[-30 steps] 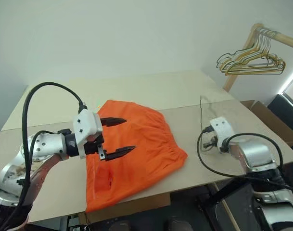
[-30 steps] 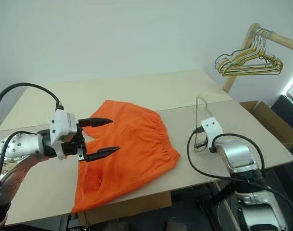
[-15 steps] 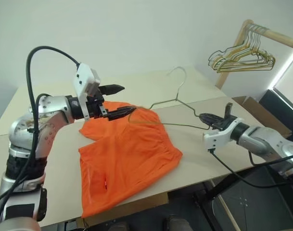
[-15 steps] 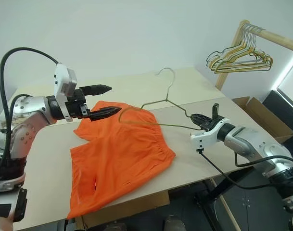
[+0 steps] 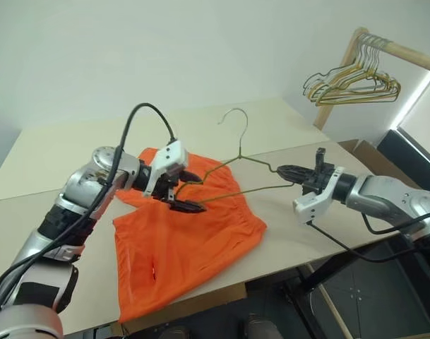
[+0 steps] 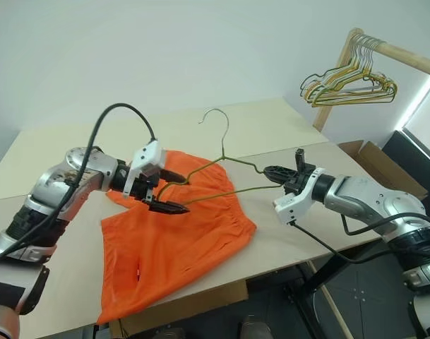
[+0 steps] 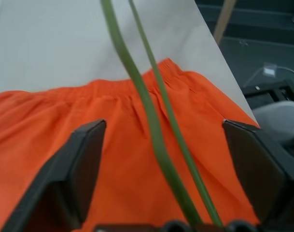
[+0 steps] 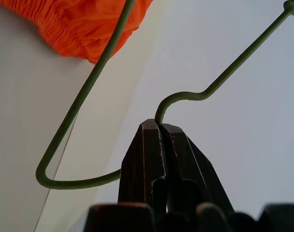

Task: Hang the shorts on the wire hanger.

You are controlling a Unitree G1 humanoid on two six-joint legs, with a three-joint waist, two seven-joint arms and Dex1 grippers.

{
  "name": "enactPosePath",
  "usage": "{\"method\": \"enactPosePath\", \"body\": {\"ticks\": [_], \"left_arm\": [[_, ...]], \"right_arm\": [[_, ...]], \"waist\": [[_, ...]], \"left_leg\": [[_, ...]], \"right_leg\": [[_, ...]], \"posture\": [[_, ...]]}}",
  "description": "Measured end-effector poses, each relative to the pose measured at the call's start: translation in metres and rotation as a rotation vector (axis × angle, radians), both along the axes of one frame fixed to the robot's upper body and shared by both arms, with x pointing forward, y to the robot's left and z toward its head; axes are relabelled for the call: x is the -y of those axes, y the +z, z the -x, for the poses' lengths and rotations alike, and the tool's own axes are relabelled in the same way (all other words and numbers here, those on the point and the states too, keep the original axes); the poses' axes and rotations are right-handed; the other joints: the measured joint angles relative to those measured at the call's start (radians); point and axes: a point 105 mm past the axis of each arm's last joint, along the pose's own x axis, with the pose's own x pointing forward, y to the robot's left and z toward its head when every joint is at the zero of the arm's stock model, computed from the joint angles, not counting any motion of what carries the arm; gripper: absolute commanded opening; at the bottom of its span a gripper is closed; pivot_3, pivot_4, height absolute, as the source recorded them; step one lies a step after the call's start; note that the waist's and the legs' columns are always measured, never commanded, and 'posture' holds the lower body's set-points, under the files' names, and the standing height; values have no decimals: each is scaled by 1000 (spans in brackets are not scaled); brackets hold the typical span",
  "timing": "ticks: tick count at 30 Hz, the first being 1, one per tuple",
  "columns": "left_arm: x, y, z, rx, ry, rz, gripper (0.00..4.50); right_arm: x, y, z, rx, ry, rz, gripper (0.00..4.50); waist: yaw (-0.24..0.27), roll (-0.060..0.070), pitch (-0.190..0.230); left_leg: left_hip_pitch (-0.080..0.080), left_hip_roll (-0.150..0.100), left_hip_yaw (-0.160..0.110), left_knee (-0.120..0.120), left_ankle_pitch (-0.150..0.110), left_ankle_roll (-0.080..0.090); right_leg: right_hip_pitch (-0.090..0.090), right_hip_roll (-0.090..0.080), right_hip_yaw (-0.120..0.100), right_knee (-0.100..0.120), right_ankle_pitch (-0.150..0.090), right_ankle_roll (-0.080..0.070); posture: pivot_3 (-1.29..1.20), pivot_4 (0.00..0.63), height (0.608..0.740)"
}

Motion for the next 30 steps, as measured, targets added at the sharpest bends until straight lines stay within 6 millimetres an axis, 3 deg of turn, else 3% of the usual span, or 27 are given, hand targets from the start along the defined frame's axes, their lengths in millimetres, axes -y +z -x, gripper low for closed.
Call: {"method": "enactPosePath", "body": {"ticks": [5,10,14,17,24,28,30], "left_arm": [[0,-7,-1,8,0,-47,1681],[1,-8,-7,16,41,-37,100],[-2,-7,-12,35,73,-38,10],[-1,-7,-15,53,94,-39,10],[-8,-3,-21,77,155,-25,10],[-22,-8,-21,126,160,-59,10],[-30,-12,-18,183,129,-101,10]], "right_arm": [[2,10,-3,39,-4,11,0],[1,8,-2,32,9,27,0],[0,8,-1,33,19,34,0],[1,9,0,29,20,31,738],[-3,6,23,-126,90,15,3145],[-4,9,32,-294,54,-104,4488],[-6,14,28,-455,-39,-245,4488]], "waist": [[0,0,0],[0,0,0],[0,0,0],[1,0,0],[2,0,0],[1,0,0],[-1,0,0]], "left_leg": [[0,0,0,0,0,0],[0,0,0,0,0,0],[0,0,0,1,0,1],[0,0,0,1,0,1],[0,0,-1,1,-1,2],[1,1,-1,1,-1,2],[1,1,-1,2,-1,2]], "right_leg": [[0,0,0,1,0,0],[0,0,1,1,1,-2],[0,0,1,1,1,-2],[0,0,1,1,1,-2],[0,-1,0,0,1,-2],[1,0,1,1,2,-3],[0,-1,2,2,2,-3]], "posture": [[-90,0,740],[-87,0,740],[-87,0,740],[-86,0,740],[-78,0,740],[-61,0,740],[-56,0,740]]}}
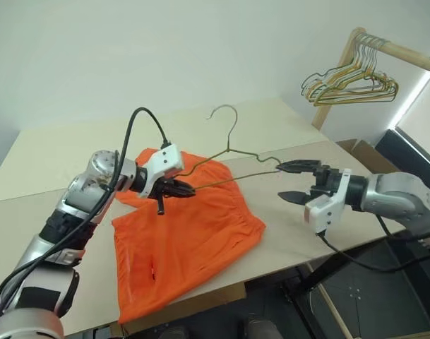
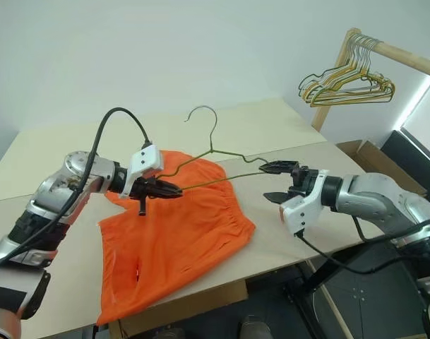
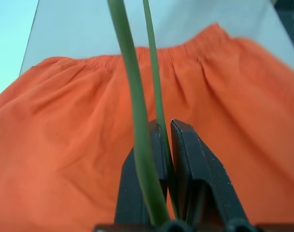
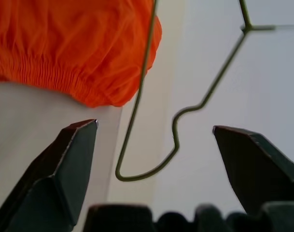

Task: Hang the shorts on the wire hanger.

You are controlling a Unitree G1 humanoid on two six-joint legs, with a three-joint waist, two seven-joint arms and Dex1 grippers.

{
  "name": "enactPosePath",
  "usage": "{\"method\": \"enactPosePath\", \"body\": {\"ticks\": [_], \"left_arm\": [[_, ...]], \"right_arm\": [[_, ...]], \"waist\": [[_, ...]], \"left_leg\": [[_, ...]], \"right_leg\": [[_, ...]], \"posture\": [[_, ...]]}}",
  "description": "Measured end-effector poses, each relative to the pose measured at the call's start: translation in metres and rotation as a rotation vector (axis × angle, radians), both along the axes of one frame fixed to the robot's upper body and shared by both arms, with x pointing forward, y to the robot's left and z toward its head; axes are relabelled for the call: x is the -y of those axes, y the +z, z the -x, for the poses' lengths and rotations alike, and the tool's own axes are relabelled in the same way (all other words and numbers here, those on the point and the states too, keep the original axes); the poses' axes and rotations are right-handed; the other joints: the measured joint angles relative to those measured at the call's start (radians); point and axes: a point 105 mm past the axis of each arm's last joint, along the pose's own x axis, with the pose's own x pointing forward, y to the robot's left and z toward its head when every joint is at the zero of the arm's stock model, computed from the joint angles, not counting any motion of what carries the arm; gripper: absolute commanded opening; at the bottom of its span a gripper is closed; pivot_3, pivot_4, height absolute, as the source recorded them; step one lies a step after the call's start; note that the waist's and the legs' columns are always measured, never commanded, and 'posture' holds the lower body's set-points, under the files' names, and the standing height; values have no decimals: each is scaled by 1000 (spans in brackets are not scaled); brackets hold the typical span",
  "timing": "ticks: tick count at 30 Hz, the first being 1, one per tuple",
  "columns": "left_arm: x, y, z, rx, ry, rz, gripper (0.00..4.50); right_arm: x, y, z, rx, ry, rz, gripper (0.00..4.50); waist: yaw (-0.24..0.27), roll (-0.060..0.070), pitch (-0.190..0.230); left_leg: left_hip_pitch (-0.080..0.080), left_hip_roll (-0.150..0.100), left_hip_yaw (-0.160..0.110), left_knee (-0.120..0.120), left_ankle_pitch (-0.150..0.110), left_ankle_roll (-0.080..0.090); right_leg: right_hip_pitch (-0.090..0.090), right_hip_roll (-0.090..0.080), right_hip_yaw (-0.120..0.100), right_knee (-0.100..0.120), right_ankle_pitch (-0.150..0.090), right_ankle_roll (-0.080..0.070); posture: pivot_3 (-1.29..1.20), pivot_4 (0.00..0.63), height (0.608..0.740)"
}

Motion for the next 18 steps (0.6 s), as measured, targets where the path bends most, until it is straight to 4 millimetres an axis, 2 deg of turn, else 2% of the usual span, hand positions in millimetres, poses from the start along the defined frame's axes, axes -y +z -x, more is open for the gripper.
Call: {"method": "enactPosePath", "body": {"ticks": [1,3,7,10,14,18], "left_arm": [[-3,-1,2,42,-35,-34,10],[-3,0,5,72,-77,-49,10],[4,2,12,75,-127,-32,10],[6,4,14,80,-137,-25,10],[8,8,14,92,-143,-5,10],[9,9,15,94,-146,-5,10]], "right_arm": [[-2,5,-4,-153,-76,-88,4488],[-6,14,-8,-335,-138,-140,4488],[-15,27,-13,-558,-209,-131,4488],[-23,8,-17,-732,-252,-97,4488],[-25,-16,-22,-866,-289,3,4488],[-31,-22,-24,-900,-284,24,3569]], "waist": [[1,0,0],[8,0,0],[25,1,0],[35,1,0],[38,1,0],[37,1,0]], "left_leg": [[0,0,0,1,0,1],[-1,0,-1,6,-2,3],[-2,-1,-1,10,-10,16],[-5,-2,-1,16,-9,14],[-14,-3,-1,21,-9,14],[-23,-5,-1,25,-9,14]], "right_leg": [[0,0,0,1,0,0],[0,-2,-2,5,0,-1],[0,-6,-4,7,0,0],[-2,-7,-4,10,0,0],[-7,-7,-5,10,2,3],[-15,-7,-5,11,3,6]], "posture": [[-54,0,740],[-53,0,740],[-45,0,740],[-36,0,740],[-22,0,740],[-16,0,740]]}}
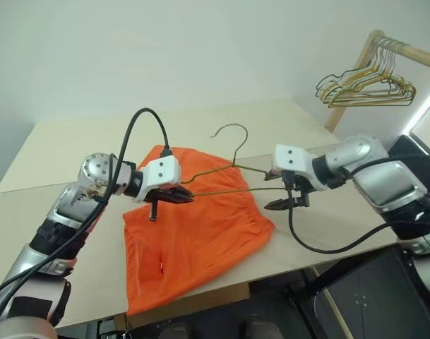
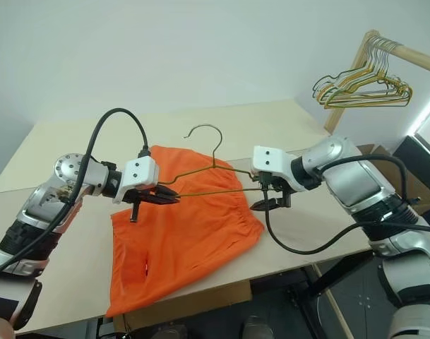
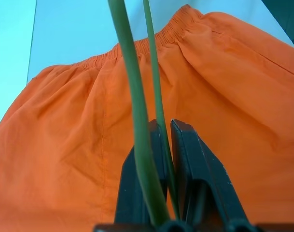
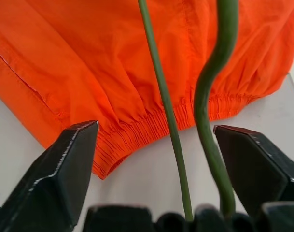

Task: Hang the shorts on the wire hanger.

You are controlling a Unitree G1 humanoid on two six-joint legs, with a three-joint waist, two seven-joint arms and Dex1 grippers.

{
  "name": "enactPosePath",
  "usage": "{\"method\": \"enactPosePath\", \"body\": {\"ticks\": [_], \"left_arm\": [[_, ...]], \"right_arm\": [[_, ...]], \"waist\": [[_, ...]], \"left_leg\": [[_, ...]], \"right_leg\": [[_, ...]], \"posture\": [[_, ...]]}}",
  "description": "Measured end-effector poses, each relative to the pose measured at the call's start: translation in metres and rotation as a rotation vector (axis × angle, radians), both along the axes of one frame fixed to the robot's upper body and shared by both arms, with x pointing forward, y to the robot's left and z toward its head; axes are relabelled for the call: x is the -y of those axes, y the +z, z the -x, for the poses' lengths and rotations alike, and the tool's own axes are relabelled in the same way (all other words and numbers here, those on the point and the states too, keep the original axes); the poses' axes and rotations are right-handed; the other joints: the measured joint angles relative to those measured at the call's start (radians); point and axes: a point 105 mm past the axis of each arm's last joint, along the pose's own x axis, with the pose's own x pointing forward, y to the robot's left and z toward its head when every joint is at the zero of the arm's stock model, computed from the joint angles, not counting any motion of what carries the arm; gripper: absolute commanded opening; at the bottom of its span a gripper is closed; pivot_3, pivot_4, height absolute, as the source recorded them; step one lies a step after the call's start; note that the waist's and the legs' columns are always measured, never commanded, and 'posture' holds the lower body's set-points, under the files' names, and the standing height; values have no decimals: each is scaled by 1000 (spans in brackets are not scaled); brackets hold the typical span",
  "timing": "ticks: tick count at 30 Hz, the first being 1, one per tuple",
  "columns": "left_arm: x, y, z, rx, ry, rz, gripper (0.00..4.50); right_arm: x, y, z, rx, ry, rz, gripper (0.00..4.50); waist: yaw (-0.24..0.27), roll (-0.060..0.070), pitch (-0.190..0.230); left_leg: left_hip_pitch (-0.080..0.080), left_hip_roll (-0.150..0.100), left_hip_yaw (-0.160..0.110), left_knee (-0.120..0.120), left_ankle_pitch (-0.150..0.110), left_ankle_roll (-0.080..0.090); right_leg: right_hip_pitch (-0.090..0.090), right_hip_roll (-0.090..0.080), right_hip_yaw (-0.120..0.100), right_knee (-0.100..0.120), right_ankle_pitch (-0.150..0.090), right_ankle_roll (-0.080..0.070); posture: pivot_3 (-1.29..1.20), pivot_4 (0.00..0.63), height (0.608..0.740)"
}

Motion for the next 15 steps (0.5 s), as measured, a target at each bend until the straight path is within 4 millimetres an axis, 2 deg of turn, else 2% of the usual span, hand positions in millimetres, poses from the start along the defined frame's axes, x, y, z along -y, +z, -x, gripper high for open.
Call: {"method": "enactPosePath", "body": {"ticks": [9,10,14,15], "left_arm": [[-1,-2,4,-8,-22,-13,10],[0,-2,4,-3,-28,-13,10],[0,-1,6,4,-57,-19,10],[0,-2,6,-2,-63,-18,360]], "right_arm": [[-5,3,5,-41,48,7,279],[-4,3,5,-43,50,10,40],[-4,3,9,-58,72,22,40],[-4,3,10,-59,76,24,9]], "waist": [[0,0,0],[0,0,0],[-3,0,0],[-3,0,0]], "left_leg": [[-1,0,0,0,0,0],[-1,0,0,0,0,0],[0,0,0,1,0,0],[0,0,0,1,0,0]], "right_leg": [[0,0,-1,-1,0,1],[0,0,-1,-1,0,1],[0,0,-1,-1,0,1],[0,0,-1,-1,0,1]], "posture": [[-21,0,740],[-25,0,740],[-30,0,740],[-30,0,740]]}}
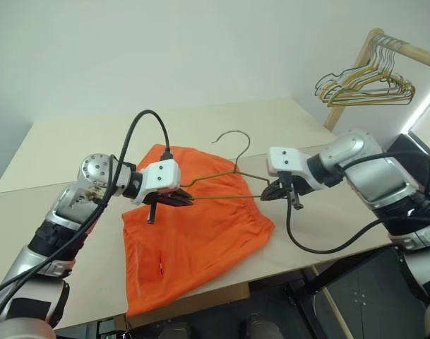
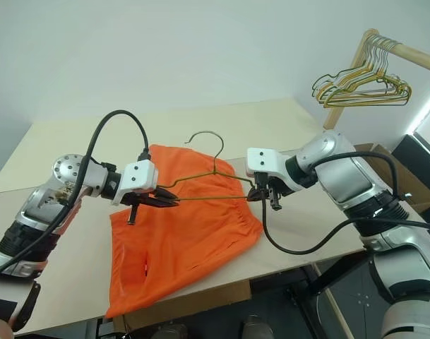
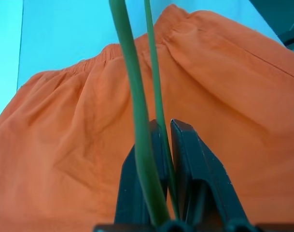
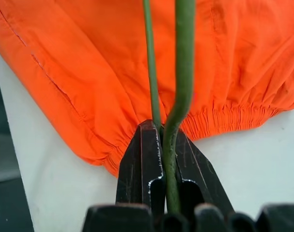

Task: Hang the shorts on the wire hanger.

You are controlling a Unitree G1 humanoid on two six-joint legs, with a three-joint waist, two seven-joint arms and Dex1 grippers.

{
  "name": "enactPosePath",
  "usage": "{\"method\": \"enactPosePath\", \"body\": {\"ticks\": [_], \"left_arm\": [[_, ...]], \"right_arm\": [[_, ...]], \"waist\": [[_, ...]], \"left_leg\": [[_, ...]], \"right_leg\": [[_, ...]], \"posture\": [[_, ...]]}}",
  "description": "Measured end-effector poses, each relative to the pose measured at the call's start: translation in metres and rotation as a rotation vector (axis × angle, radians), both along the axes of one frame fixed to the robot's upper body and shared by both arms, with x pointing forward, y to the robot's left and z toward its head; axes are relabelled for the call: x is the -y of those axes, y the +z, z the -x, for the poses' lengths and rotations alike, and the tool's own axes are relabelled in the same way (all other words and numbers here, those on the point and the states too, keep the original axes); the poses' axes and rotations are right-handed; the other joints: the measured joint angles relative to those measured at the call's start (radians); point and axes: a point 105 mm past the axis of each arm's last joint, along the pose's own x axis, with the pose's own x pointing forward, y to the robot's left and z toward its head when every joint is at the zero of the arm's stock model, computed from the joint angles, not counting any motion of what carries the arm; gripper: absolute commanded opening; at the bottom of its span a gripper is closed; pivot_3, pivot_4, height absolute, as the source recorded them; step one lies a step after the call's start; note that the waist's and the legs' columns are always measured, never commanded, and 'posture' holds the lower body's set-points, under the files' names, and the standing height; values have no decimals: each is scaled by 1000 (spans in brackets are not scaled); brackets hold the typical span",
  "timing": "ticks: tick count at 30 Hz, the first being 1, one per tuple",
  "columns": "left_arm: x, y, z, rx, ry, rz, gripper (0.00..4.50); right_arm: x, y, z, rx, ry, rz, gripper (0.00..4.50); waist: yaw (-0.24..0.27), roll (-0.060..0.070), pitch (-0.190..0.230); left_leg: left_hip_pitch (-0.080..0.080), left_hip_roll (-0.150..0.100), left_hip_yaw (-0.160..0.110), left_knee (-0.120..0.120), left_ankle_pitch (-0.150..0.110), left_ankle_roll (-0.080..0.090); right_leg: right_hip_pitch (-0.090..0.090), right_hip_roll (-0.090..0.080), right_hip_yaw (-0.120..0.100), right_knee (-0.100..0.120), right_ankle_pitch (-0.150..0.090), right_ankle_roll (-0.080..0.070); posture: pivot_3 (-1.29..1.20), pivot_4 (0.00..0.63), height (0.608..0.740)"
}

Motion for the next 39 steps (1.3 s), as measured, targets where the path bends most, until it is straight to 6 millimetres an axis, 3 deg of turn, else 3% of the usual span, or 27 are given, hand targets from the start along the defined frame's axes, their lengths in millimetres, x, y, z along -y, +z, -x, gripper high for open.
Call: {"method": "enactPosePath", "body": {"ticks": [4,7,9,11,15,20,25,30,39], "left_arm": [[2,2,4,-36,-62,44,1617],[3,8,3,-32,-81,69,2055],[-19,15,-14,-29,26,112,2691],[-35,24,-21,-15,97,143,3301],[-46,43,-17,25,134,248,4468],[-29,33,11,-16,65,306,4468],[-15,37,27,-18,10,332,4468],[-12,36,32,-34,10,340,4468],[-16,36,38,-18,27,319,4468]], "right_arm": [[4,-4,4,-4,-5,2,0],[10,-3,7,-4,-22,-7,0],[42,-14,34,-128,-156,-50,0],[63,-28,49,-222,-290,-71,0],[90,-53,74,-422,-593,-156,0],[111,-72,77,-591,-953,-247,0],[116,-85,70,-740,-1105,-304,0],[108,-82,66,-821,-1065,-344,0],[105,-77,83,-938,-973,-296,0]], "waist": [[1,0,0],[-1,0,0],[17,0,0],[22,0,0],[24,0,0],[17,0,-1],[17,1,-1],[22,1,-1],[35,1,-1]], "left_leg": [[-1,0,0,2,0,0],[-1,0,0,3,0,0],[-3,1,-2,4,-1,1],[-4,1,-2,4,-1,2],[-3,1,-1,5,-2,2],[5,2,-1,6,-2,2],[9,1,-2,5,-4,5],[9,1,-2,5,-4,4],[8,1,-2,5,-5,6]], "right_leg": [[0,0,0,0,0,0],[0,0,0,1,0,1],[0,0,-3,0,0,1],[0,-1,-2,-1,1,1],[1,-2,-1,1,1,1],[7,-1,1,0,2,1],[13,-1,0,-1,2,0],[12,-1,0,-2,1,1],[13,-1,0,-4,1,2]], "posture": [[-30,0,740],[-23,0,740],[-22,0,740],[-28,0,740],[-43,0,740],[-44,0,740],[-24,0,740],[15,0,740],[53,0,740]]}}
